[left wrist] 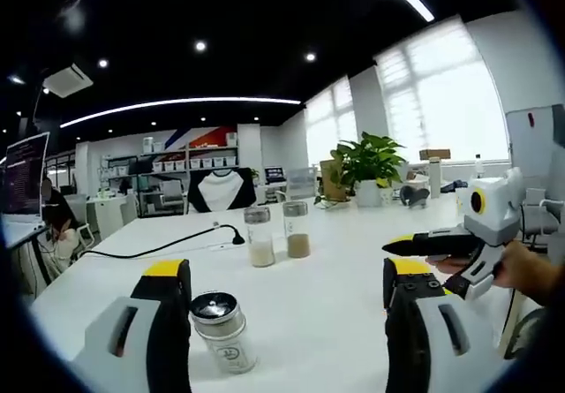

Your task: Rotate the seasoning bottle until the label or dispensing opening points toward the visible target arrow and the bottle remains upright within the marked orientation range

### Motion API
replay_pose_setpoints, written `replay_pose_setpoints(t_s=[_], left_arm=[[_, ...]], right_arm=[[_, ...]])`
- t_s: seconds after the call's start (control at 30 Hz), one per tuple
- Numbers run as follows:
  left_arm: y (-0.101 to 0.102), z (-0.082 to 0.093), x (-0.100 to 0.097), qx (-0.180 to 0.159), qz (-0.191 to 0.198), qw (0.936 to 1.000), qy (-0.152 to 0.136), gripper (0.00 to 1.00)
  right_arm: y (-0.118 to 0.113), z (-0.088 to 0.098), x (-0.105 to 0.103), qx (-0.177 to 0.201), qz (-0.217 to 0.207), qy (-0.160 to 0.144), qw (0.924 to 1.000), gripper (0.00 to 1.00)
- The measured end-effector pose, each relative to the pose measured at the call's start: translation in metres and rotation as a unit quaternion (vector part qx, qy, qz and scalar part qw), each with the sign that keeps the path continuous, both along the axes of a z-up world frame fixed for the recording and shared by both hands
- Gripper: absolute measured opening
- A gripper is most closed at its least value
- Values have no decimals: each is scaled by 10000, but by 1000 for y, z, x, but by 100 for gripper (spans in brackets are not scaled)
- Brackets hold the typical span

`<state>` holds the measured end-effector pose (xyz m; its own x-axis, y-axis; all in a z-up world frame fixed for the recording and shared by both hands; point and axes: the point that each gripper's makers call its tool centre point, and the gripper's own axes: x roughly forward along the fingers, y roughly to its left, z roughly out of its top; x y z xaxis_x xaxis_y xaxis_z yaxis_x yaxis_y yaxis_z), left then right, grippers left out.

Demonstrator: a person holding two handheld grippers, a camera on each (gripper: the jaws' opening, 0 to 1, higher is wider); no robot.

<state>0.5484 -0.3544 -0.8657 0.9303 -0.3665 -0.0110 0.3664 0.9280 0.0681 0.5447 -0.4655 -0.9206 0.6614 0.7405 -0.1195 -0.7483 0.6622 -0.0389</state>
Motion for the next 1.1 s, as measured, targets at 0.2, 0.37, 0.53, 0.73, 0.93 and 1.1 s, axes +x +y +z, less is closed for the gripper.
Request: replay_pose_setpoints(t_s=[0.2, 0.37, 0.53, 0.73, 0.93, 1.1], left_arm=[[-1, 5, 11, 76, -23, 10000, -19, 95], [-3, 14, 22, 116, -134, 9998, -63, 95], [-1, 22, 31, 203, -96, 9997, -117, 95], [-4, 30, 43, 361, -123, 9991, -167, 95], [3, 34, 67, 263, -189, 9995, -72, 95], [8, 35, 81, 357, -126, 9993, -70, 95]], right_arm=[[-1, 5, -6, 88, -123, 24, 9999, 96], [1, 4, -11, 104, -45, 57, 9999, 100], [1, 4, -14, 9, -62, 25, 10000, 100], [-4, 10, -18, 95, -132, 12, 9999, 100], [-4, 12, -24, 125, -116, -9, 9999, 100], [-5, 14, -29, 26, -68, -48, 10000, 100]])
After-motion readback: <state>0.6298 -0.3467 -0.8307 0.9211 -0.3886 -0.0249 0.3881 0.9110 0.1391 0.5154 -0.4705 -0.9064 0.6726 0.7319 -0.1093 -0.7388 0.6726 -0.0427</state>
